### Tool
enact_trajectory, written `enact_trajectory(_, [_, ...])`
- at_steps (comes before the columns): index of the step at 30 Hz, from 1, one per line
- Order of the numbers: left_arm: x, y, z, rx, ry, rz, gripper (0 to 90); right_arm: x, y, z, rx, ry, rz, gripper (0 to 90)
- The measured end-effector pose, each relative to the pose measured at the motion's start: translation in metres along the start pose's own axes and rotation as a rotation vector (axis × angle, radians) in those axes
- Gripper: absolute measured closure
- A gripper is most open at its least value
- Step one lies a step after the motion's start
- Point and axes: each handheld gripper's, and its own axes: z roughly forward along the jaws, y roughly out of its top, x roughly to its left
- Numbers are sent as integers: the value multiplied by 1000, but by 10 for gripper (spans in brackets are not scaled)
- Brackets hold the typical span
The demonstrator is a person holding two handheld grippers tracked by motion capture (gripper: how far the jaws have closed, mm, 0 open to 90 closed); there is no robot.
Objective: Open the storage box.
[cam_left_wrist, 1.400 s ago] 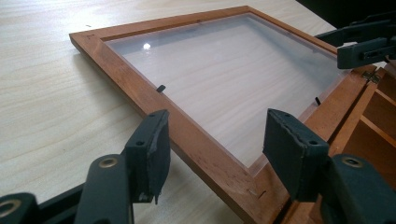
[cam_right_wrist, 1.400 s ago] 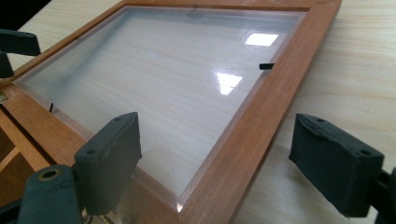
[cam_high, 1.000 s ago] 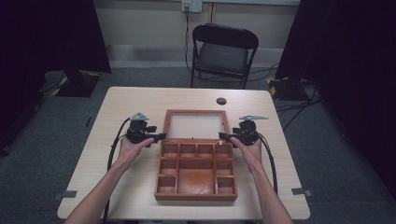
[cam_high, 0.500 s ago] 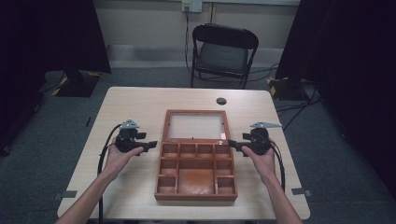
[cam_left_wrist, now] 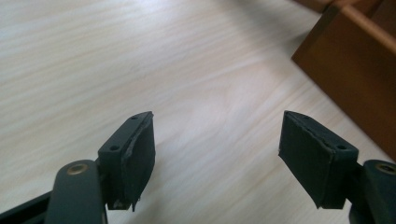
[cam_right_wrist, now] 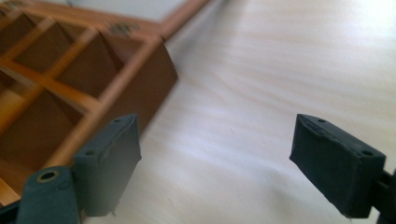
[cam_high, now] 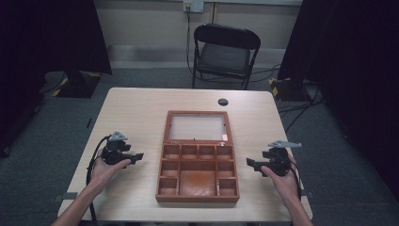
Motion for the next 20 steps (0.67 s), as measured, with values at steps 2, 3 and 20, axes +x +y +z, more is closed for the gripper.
enact_trajectory(2, [0,-4,-2,21,32,19,268,-5,-10,0,20,-35,2,148])
enact_trajectory(3, [1,-7,-4,15,36,16,268,-6,-14,0,39,-54,-1,148])
enact_trajectory(20, [0,-29,7,-64,141,-9,106,-6,-42,11,-4,-209,-72,101])
